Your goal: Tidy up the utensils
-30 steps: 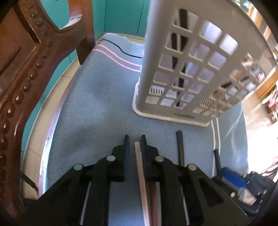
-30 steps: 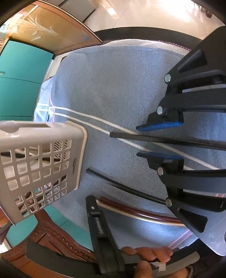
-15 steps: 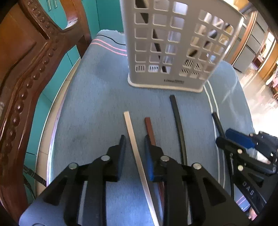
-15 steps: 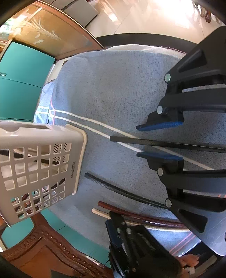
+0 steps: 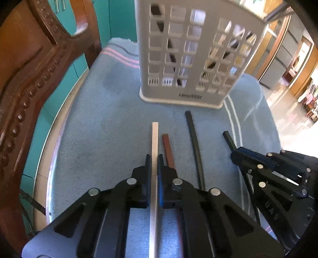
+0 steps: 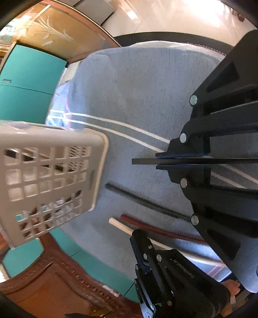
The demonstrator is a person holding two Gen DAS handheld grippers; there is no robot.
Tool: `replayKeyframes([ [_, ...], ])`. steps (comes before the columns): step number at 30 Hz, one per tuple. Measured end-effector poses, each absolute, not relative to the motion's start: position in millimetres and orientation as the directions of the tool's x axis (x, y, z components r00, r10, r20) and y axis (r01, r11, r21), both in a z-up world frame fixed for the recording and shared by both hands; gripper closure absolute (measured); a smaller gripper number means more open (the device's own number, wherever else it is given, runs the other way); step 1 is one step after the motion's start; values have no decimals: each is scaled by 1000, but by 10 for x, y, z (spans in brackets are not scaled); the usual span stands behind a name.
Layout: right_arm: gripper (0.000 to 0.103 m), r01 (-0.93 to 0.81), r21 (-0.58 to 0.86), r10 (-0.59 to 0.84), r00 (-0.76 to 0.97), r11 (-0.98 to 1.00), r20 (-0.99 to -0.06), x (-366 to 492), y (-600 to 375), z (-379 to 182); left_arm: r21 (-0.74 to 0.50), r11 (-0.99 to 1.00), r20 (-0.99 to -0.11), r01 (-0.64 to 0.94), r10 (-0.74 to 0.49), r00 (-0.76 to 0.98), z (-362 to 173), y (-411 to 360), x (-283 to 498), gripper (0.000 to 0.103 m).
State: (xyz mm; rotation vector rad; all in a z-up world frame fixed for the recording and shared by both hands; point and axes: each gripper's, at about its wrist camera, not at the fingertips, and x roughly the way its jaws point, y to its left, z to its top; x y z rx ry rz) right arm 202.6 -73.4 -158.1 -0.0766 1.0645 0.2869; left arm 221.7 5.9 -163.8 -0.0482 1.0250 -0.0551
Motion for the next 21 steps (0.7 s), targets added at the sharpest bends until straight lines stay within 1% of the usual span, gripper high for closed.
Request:
replayKeyframes([
  [6,96,-298,132,286,566,945,-773,1783,-946,-990,-99,994,-749,47,-105,654,-1093,64,1909,96],
  [10,96,-341,189,372,625,921,-686,1507,-1204,-520,-126,989,-652,80,-143,745,-634,61,1578,96],
  [14,96,-359,223,418,678,906,-604,1214,-1405,-136,-157,981,-538,113,-181,823,-83,124,1277,96],
  [17,96,-370,247,444,715,896,-540,1078,-1535,220,-169,977,-461,131,-196,865,301,150,1179,96],
  [20,96,-391,281,481,736,876,-476,1146,-1626,574,-189,971,-388,145,-210,898,651,190,1245,96],
  [21,96,-397,289,489,744,871,-455,1188,-1655,692,-204,969,-346,140,-205,916,820,235,1270,96],
])
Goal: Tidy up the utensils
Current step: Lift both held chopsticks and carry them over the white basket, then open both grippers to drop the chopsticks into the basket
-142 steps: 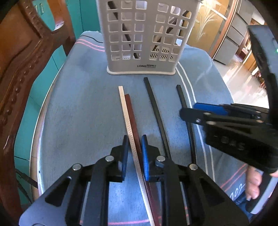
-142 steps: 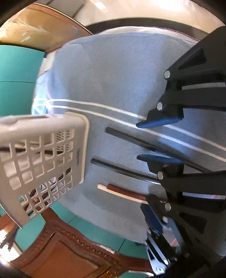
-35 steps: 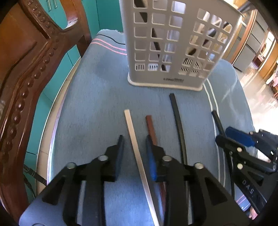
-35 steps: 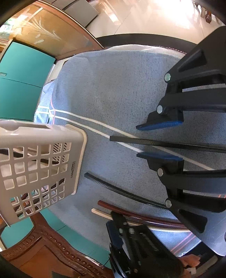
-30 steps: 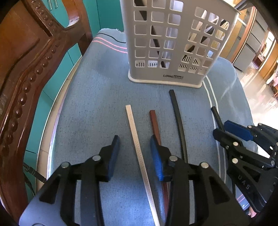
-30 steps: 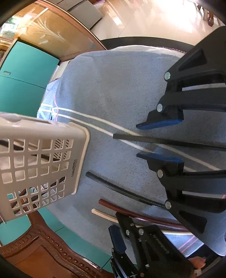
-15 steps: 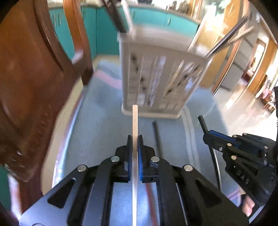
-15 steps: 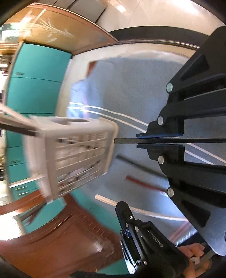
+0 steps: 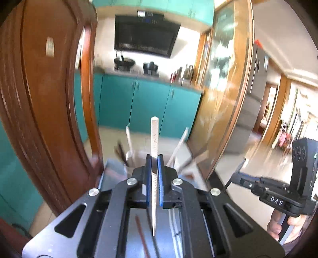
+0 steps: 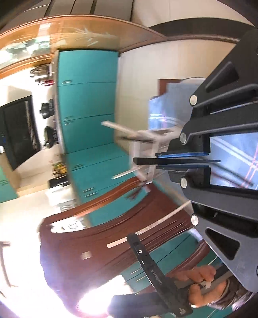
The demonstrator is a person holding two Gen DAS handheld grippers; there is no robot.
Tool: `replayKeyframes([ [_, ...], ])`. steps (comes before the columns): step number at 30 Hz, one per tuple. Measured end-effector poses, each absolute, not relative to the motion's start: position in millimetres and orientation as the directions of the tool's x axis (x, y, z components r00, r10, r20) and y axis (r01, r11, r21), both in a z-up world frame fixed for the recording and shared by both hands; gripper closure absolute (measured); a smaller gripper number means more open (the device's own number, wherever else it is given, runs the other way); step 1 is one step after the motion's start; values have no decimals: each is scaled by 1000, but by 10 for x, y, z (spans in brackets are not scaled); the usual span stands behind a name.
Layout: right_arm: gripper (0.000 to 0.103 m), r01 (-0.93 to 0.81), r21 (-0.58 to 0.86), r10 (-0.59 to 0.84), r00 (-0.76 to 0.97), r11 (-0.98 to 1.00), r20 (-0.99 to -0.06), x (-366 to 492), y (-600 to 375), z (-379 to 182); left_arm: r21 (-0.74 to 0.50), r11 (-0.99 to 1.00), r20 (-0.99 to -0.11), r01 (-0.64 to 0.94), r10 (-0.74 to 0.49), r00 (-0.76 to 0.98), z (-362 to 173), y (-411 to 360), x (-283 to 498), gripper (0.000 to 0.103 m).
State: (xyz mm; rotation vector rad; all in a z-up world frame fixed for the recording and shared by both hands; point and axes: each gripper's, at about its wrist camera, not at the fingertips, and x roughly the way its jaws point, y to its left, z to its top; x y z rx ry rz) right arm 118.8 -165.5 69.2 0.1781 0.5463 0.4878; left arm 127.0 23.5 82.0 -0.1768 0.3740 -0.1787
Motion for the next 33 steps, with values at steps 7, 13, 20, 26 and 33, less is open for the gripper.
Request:
replayKeyframes([
  [7,96,-380,330,476,831,864,-288,1491,-1711,1363,-402,912,-50,86,-115,992,1311,551,1387,96],
  [13,96,-260,365,350,914,894,-205,1837,-1717,1352,-405,914,-36,-22,8,999,1112,552,1814,96],
  [20,96,-208,288,306,884,935,-353,2375,-1406,733,-240,966,-222,-98,44,974,557,256,2436,96],
  [26,84,-199,244,282,882,949,-378,2302,-1299,626,-185,977,-276,-104,50,960,391,171,2530,96],
  [33,81,-262,227,325,894,938,-308,1782,-1353,806,-170,982,-270,-79,30,962,363,173,2324,81],
])
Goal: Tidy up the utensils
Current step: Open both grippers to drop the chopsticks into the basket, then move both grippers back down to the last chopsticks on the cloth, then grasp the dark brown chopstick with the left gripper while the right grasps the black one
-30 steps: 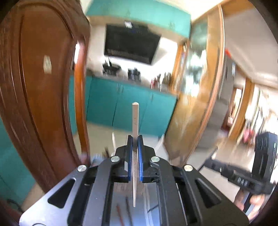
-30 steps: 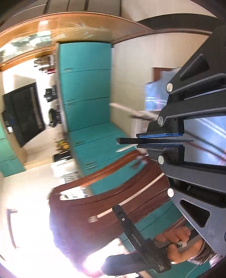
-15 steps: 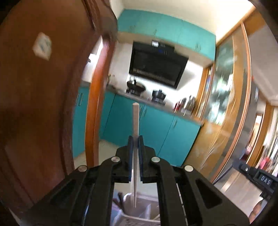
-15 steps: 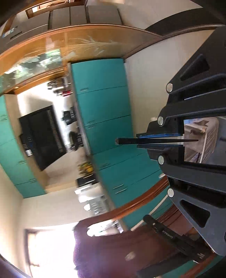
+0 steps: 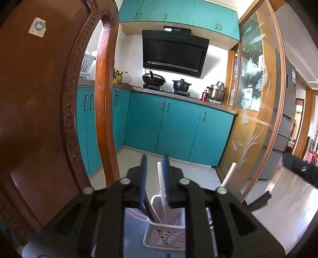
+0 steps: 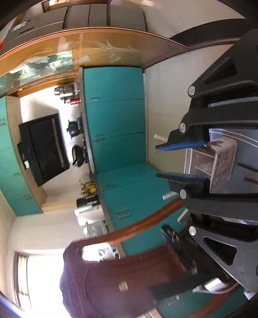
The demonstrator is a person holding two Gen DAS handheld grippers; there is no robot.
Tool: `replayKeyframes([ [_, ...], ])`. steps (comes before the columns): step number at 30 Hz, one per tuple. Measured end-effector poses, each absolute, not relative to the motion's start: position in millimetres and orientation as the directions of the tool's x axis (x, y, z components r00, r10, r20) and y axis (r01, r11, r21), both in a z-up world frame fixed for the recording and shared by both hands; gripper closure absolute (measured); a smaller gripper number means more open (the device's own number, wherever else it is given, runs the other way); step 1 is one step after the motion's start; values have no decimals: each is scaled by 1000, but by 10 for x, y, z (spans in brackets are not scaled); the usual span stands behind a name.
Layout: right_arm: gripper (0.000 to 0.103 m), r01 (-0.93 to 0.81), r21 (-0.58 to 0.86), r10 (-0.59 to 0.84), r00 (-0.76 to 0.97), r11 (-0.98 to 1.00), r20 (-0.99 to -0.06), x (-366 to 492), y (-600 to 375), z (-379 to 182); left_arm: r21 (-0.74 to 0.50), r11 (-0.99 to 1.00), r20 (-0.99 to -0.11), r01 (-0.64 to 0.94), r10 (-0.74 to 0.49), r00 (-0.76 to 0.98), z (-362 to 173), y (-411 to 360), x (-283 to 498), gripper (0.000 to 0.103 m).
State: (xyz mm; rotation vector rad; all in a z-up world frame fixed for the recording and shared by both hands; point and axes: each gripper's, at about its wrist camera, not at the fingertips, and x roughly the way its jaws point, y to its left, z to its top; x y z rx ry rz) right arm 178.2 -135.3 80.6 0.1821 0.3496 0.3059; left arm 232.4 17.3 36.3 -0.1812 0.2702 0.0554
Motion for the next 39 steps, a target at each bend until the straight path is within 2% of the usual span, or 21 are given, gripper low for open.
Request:
replayKeyframes([
  [3,81,-322,207,374,874,924,-311,1531,-1292,756,-166,984,-277,-65,17,961,316,200,2165,76],
  [6,81,-377,178,417,821,909,-390,1408,-1124,486,-148,987,-293,-65,19,956,235,231,2012,71],
  [9,81,-392,131,391,717,911,-577,1503,-847,-192,-119,989,-333,-87,43,942,105,280,1878,71],
  [13,81,-318,229,357,441,920,-823,1935,-610,-1186,-101,988,-422,-120,67,904,-166,407,1758,71],
  [14,81,-313,230,349,408,922,-844,1990,-560,-1315,-97,987,-456,-126,68,887,-247,431,1752,71],
  [17,81,-295,185,292,378,938,-879,2115,-432,-1542,-78,988,-521,-131,72,851,-421,473,1727,71],
  [20,81,-285,147,254,390,947,-885,2185,-353,-1618,-38,991,-545,-125,85,834,-511,446,1721,71],
  [22,93,-276,148,250,384,950,-889,2205,-373,-1622,-27,993,-563,-117,82,823,-583,419,1731,69],
  [29,96,-182,185,239,340,966,-910,2223,-831,-1615,-49,998,-675,-43,-1,738,-903,197,1871,63],
  [32,94,-158,189,235,366,969,-900,2262,-1023,-1606,-79,997,-751,-9,-54,658,-1168,60,1955,63],
  [33,90,-155,184,230,369,971,-900,2284,-1091,-1608,-80,997,-767,-4,-58,639,-1240,26,1974,63],
  [39,81,-193,111,181,397,975,-900,2269,-1103,-1637,-41,999,-853,-15,-27,521,-1716,-114,2130,62],
])
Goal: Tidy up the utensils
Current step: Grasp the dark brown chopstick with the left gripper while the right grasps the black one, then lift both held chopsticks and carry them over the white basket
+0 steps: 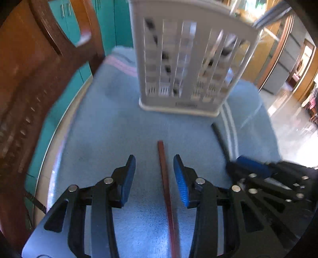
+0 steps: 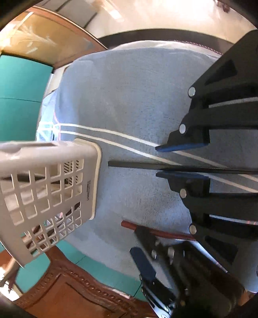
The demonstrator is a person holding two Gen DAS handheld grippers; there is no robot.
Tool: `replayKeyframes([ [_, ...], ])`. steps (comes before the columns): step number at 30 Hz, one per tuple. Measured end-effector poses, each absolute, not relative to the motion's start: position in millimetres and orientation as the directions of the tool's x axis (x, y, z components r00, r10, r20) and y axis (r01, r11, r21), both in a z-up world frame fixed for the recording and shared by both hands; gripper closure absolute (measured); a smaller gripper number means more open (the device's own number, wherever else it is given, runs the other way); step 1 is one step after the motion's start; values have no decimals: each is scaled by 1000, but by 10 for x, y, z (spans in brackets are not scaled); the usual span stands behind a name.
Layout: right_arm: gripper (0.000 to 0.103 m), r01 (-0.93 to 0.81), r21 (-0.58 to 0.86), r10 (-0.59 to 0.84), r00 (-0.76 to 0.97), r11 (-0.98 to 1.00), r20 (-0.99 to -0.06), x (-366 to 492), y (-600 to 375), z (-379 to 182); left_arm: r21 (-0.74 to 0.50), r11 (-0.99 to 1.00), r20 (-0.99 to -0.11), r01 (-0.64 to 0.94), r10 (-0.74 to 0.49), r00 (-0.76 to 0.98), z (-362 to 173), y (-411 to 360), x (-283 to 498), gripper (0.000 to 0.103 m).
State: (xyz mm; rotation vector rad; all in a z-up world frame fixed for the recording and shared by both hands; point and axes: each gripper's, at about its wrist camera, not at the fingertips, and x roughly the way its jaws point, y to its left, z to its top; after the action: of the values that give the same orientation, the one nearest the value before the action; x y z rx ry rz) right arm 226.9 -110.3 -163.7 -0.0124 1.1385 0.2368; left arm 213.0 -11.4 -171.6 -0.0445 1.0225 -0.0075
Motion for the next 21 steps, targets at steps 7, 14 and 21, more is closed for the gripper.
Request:
replayKeyframes([
  [7,96,-227,88,176,406,970,-897,2101,-929,-1644,-7,1000,-846,-4,-3,533,-1809,-148,2071,79],
  [14,97,-224,143,231,441,964,-867,1911,-938,-1456,-22,1000,-781,-18,-6,625,-1567,-166,1966,96],
  [21,97,-272,218,342,593,937,-729,1584,-1246,-612,-78,996,-586,30,-70,807,-684,-128,1514,96],
])
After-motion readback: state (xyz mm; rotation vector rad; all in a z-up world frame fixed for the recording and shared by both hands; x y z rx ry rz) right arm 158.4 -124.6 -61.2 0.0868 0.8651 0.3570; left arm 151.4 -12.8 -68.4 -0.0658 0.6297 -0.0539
